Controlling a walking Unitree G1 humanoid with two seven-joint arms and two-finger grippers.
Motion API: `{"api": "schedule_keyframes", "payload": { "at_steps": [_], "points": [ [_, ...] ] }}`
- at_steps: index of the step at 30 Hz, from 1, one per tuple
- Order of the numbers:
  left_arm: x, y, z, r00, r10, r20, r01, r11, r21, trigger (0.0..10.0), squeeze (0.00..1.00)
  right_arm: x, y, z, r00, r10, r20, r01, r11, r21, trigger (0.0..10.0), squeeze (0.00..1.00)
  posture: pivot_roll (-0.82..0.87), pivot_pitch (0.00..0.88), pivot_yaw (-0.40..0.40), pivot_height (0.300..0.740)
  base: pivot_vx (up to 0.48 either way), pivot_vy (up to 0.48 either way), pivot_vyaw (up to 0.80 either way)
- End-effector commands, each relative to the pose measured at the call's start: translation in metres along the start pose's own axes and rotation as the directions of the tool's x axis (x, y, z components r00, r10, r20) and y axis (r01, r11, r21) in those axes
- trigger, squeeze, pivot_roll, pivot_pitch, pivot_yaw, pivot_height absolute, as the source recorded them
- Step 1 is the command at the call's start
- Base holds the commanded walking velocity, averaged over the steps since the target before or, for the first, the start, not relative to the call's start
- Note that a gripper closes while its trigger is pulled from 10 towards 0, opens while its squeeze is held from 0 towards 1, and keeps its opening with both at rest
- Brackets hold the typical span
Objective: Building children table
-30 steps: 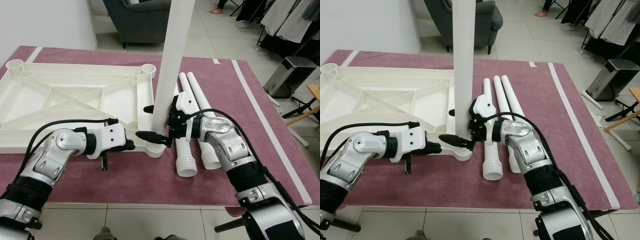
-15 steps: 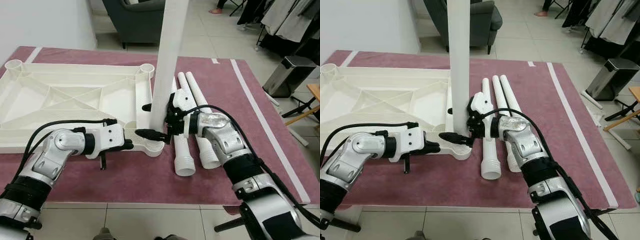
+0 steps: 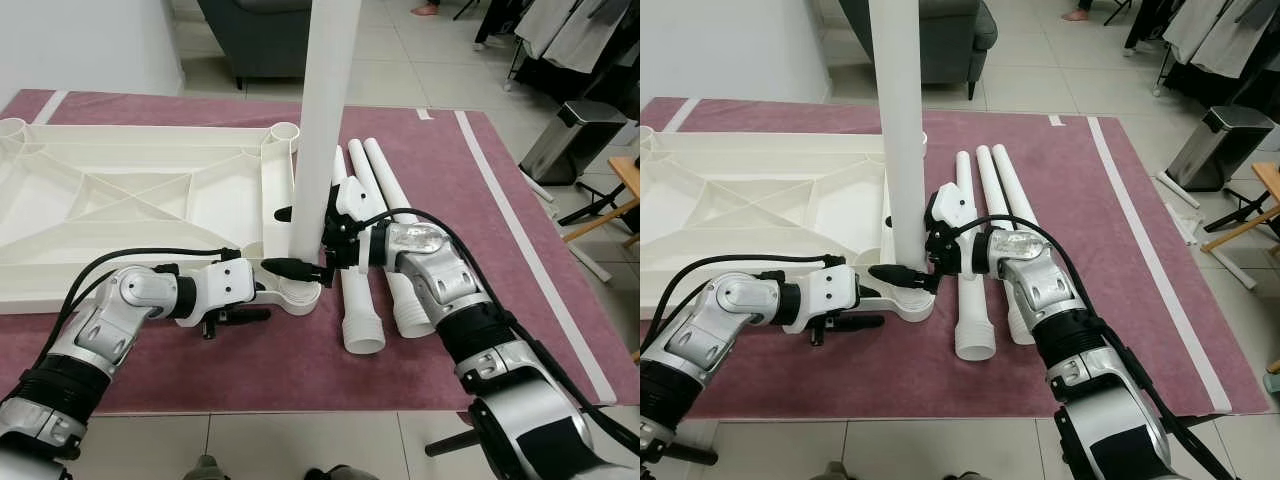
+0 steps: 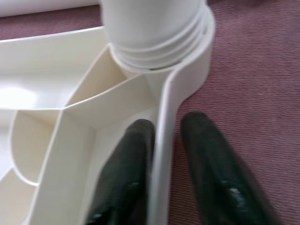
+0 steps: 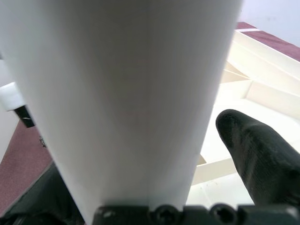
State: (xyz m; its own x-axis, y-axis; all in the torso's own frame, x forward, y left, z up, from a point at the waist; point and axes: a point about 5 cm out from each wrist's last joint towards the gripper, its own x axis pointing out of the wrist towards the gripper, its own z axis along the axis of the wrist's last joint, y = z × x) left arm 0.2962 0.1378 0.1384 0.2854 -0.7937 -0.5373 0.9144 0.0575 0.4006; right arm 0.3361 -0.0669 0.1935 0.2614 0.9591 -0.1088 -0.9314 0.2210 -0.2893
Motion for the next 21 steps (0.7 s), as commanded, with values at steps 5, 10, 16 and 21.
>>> {"api": "schedule_keyframes", "payload": {
  "at_steps": [5,10,16,21],
  "points": [
    [0.008,-0.009,-0.001,0.998,-0.049,0.049,0.053,0.996,-0.068,10.0,0.0,0.006,0.005,-0.002,1.0,0.024,-0.001,-0.024,1.0,-0.003,10.0,0.0,0.12,0.1,-0.045,0.74,0.0,0.0,0.0],
    [0.008,-0.009,0.001,0.997,-0.051,0.055,0.055,0.997,-0.063,10.0,0.0,0.006,0.006,-0.003,1.0,0.025,0.002,-0.025,1.0,0.001,10.0,0.0,0.12,0.1,-0.046,0.74,0.0,0.0,0.0],
    [0.005,-0.007,0.006,0.996,-0.042,0.074,0.046,0.998,-0.049,10.0,0.0,0.007,0.008,-0.004,1.0,0.028,0.004,-0.028,1.0,0.005,10.0,0.0,0.12,0.101,-0.047,0.74,0.0,0.0,0.0],
    [0.001,-0.006,0.009,0.996,-0.033,0.087,0.037,0.998,-0.045,10.0,0.0,0.006,0.008,-0.005,1.0,0.03,0.003,-0.03,1.0,0.006,10.0,0.0,0.12,0.101,-0.048,0.74,0.0,0.0,0.0]
  ]
}}
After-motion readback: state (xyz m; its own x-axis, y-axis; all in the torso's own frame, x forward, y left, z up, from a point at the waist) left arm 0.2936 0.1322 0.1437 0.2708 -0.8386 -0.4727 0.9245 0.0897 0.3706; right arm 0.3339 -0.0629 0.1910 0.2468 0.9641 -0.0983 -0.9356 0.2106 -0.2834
